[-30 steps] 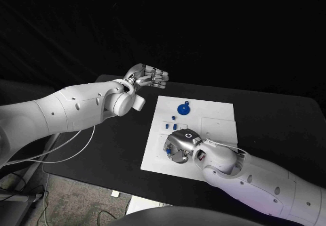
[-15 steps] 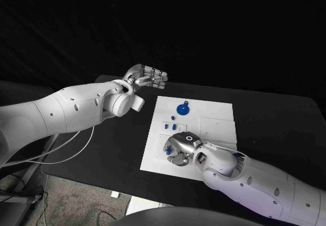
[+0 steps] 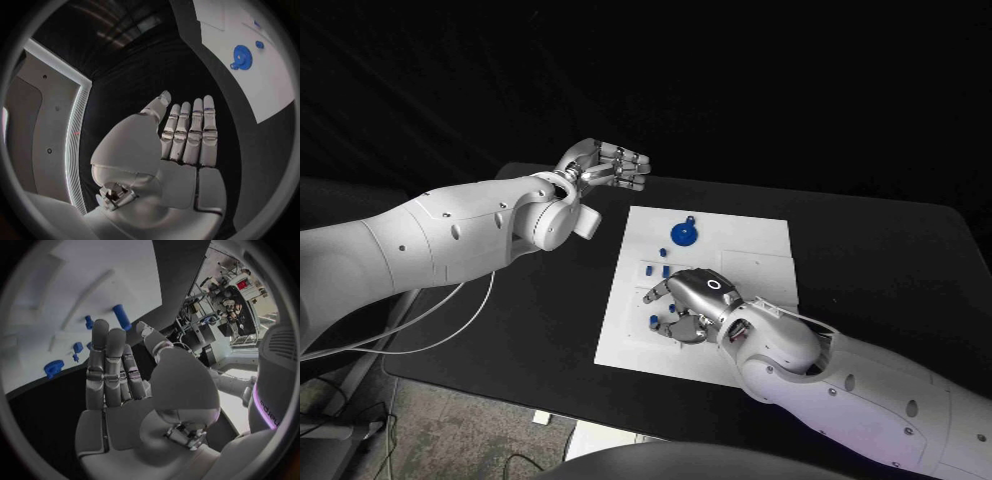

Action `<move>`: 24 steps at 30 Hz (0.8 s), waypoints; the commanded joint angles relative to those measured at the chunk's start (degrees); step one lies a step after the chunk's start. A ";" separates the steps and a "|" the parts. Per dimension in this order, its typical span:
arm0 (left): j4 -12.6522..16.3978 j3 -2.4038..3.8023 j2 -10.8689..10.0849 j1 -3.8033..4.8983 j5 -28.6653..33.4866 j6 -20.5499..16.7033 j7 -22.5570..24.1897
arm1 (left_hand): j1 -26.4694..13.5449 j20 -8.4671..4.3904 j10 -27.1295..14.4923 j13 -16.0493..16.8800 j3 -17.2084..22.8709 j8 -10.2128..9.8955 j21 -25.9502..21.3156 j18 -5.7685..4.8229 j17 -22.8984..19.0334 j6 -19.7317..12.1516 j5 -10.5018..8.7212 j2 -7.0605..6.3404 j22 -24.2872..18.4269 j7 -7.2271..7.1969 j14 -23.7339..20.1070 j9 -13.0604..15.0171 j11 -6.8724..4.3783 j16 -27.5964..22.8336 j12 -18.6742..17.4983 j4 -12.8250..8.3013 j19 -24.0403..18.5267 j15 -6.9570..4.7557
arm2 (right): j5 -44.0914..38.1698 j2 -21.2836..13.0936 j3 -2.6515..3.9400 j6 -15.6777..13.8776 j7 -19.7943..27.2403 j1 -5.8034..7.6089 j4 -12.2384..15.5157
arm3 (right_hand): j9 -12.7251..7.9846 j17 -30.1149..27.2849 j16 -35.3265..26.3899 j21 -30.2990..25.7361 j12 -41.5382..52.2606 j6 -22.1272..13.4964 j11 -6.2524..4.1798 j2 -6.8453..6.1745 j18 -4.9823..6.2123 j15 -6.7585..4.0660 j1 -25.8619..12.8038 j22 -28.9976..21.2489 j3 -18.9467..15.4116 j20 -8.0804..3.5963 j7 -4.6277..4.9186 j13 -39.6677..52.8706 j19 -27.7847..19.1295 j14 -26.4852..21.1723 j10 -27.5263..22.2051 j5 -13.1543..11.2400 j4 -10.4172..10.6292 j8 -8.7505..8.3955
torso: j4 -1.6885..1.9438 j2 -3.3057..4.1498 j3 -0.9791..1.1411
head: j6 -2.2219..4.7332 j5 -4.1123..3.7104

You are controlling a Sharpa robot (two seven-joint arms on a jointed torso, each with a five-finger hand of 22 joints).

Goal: Assemble the parts on the task board

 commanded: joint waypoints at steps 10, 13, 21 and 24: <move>-0.85 0.01 -0.05 -0.24 0.18 0.98 0.44 | -0.08 0.23 -0.44 -0.07 0.10 -0.19 0.23 -0.09 -0.03 0.10 0.02 0.32 -0.06 -0.05 -0.12 -0.02 -0.12 -0.25 -0.17 0.24 0.13 0.34 | 22.97 -8.79 7.76 2.15 2.52 0.86 3.73 | 0.24 0.63 0.98 0.96 3.42 3.33 -4.55 3.94 -0.86 -2.38 -6.26 -0.11 -0.14 -1.62 0.22 0.77 2.28 1.27 17.04 1.36 2.35 0.02 | -0.63 -0.62 -0.06 | 1.11 -3.67; -1.18 0.01 -0.05 -0.47 0.18 1.04 0.48 | -0.08 0.23 -0.44 -0.07 0.10 -0.19 0.23 -0.09 -0.03 0.10 0.02 0.32 -0.06 -0.05 -0.12 -0.02 -0.12 -0.25 -0.17 0.24 0.13 0.34 | 26.86 -11.09 8.69 4.87 1.60 1.45 3.71 | 0.49 0.74 0.73 1.24 8.39 5.62 -6.46 4.74 -2.01 -3.55 -6.53 -0.26 -3.71 -2.79 -0.92 3.74 2.25 1.33 22.41 0.90 3.11 0.09 | -0.92 -0.91 -0.06 | 1.20 -4.90; -1.68 -0.03 -0.26 -1.44 0.18 1.33 0.52 | -0.05 0.23 -0.43 -0.07 0.05 -0.19 0.24 -0.09 -0.03 0.12 -0.01 0.43 -0.06 -0.06 -0.08 -0.02 -0.14 -0.24 -0.17 0.27 0.14 0.32 | 35.03 -17.17 9.66 15.39 -7.05 2.83 3.77 | 3.48 14.18 9.82 6.81 44.79 7.10 -8.15 9.73 -3.73 -4.74 -7.36 1.93 -10.17 -4.66 -2.38 39.87 2.21 0.04 10.72 -0.26 6.10 -0.10 | -1.46 -1.64 0.14 | 1.16 -6.47; -1.72 -0.04 -0.36 -1.67 0.18 1.44 0.62 | -0.11 0.22 -0.43 -0.07 0.04 -0.20 0.24 -0.09 -0.03 0.08 0.03 0.45 -0.06 -0.05 -0.10 -0.02 -0.14 -0.24 -0.17 0.31 0.13 0.33 | 36.17 -18.44 9.73 19.04 -12.73 2.96 3.97 | 5.06 19.70 13.07 10.64 48.50 7.68 -8.40 10.11 -3.65 -4.96 -8.36 4.41 -9.58 -4.80 -2.76 45.13 2.19 0.32 12.32 -0.38 6.90 -0.12 | -1.58 -1.83 0.19 | 1.09 -6.68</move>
